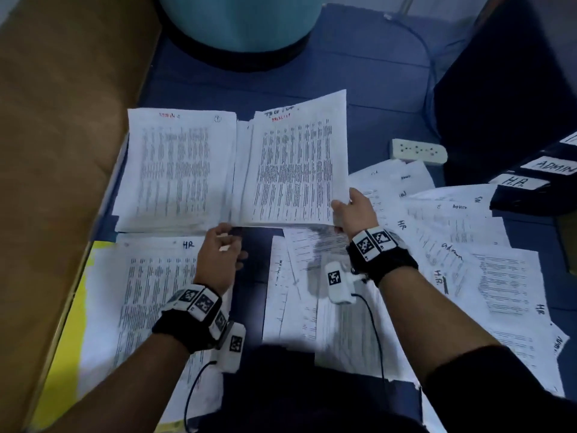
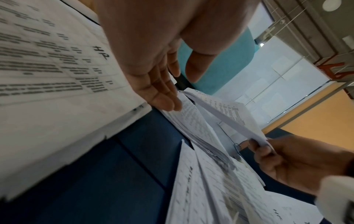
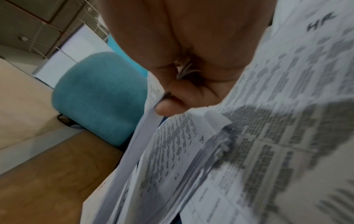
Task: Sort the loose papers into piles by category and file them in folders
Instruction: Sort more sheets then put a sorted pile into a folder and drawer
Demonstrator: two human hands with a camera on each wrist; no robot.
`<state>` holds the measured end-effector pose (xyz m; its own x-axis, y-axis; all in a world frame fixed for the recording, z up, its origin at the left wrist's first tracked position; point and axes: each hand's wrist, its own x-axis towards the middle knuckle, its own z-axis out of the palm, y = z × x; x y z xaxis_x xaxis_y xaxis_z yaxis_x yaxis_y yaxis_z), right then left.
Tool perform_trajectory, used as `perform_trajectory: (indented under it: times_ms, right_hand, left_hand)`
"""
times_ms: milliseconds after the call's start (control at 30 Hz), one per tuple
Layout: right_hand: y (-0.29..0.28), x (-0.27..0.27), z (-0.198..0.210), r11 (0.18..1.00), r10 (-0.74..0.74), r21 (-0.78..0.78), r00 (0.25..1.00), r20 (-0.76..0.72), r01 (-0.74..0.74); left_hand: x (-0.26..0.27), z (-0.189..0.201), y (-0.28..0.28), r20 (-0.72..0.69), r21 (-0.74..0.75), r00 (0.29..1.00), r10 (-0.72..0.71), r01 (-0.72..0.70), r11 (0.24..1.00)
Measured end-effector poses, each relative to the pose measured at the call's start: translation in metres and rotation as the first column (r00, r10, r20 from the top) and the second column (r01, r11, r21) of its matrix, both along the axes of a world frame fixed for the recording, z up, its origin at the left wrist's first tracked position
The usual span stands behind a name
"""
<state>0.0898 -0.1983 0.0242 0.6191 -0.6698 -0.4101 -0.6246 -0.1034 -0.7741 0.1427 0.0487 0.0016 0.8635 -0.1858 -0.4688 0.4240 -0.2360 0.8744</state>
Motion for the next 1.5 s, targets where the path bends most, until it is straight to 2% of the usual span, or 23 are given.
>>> perform_trajectory:
  times_ms: [100, 167, 233, 333, 433, 567, 733, 833, 900, 933, 1000, 1100, 1167, 1233, 1300, 1367, 1500]
  right_hand:
    - [-0.002, 0.036, -0.016, 0.999, -0.034, -0.016, 0.997, -0.063, 0.033]
    - [-0.002, 0.051, -0.025, 0.999, 0.003, -0.039, 0.988, -0.157, -0.010]
    - [-0.002, 0.056, -0.028, 0.996, 0.043, -0.066, 0.967, -0.250, -0.061]
    - [-0.004, 0.044, -0.026, 0.998, 0.021, -0.054, 0.962, -0.271, -0.037]
    - [-0.008, 0.013, -0.015, 0.995, 0.042, -0.074, 0.963, -0.267, -0.064]
    - [-0.019, -0.053, 0.004, 0.998, 0.021, -0.058, 0.988, -0.155, -0.030]
    - [-0.040, -0.164, 0.009, 0.999, -0.048, -0.027, 0.987, -0.151, 0.045]
    - [-0.054, -0.231, 0.008, 0.992, -0.128, -0.024, 0.974, -0.188, 0.125]
    - [-0.064, -0.272, 0.005, 0.981, -0.195, -0.033, 0.955, -0.223, 0.192]
    - [-0.069, -0.288, 0.003, 0.973, -0.231, -0.038, 0.944, -0.236, 0.229]
    - [-0.077, -0.317, -0.004, 0.962, -0.271, -0.041, 0.928, -0.256, 0.270]
    - [-0.078, -0.336, -0.013, 0.980, -0.191, -0.002, 0.936, -0.297, 0.199]
    - [-0.071, -0.334, -0.019, 0.993, -0.085, 0.051, 0.939, -0.333, 0.108]
    - [-0.065, -0.329, -0.024, 0.999, 0.029, 0.047, 0.929, -0.369, -0.013]
    - [-0.065, -0.324, -0.023, 0.991, 0.121, -0.003, 0.921, -0.370, -0.131]
    - [-0.072, -0.321, -0.014, 0.977, 0.174, -0.066, 0.937, -0.304, -0.203]
    - [-0.100, -0.322, 0.022, 0.965, 0.179, -0.162, 0.971, -0.161, -0.205]
  left_hand:
    - [0.008, -0.008, 0.004, -0.040, -0.029, 0.999, -0.002, 0.001, 1.000]
    - [0.011, -0.011, 0.005, -0.035, -0.028, 0.999, -0.014, 0.013, 1.000]
    - [0.012, -0.012, 0.006, -0.029, -0.013, 0.999, -0.029, 0.028, 1.000]
    - [0.009, -0.010, 0.006, -0.013, -0.001, 0.999, -0.047, 0.047, 0.999]
    - [-0.002, -0.002, -0.001, 0.012, 0.002, 0.996, -0.086, 0.086, 0.996]
    - [-0.025, 0.011, -0.020, 0.060, -0.029, 0.980, -0.192, 0.194, 0.981]
    - [-0.073, 0.026, -0.061, 0.132, -0.010, 0.904, -0.407, 0.411, 0.911]
    - [-0.111, 0.028, -0.087, 0.140, 0.013, 0.817, -0.559, 0.563, 0.826]
    - [-0.133, 0.022, -0.105, 0.147, 0.078, 0.727, -0.670, 0.667, 0.741]
    - [-0.140, 0.015, -0.114, 0.151, 0.143, 0.672, -0.725, 0.710, 0.689]
    - [-0.150, 0.003, -0.133, 0.121, 0.377, 0.545, -0.830, 0.748, 0.546]
    - [-0.156, -0.015, -0.148, -0.031, 0.600, 0.428, -0.903, 0.731, 0.326]
    - [-0.159, -0.022, -0.152, -0.103, 0.654, 0.398, -0.911, 0.718, 0.240]
    - [-0.165, -0.022, -0.155, -0.110, 0.658, 0.408, -0.906, 0.713, 0.241]
    - [-0.171, -0.013, -0.155, -0.066, 0.660, 0.445, -0.893, 0.691, 0.295]
    - [-0.174, -0.006, -0.154, -0.011, 0.651, 0.504, -0.863, 0.659, 0.377]
    - [-0.175, 0.010, -0.147, 0.125, 0.585, 0.651, -0.749, 0.561, 0.586]
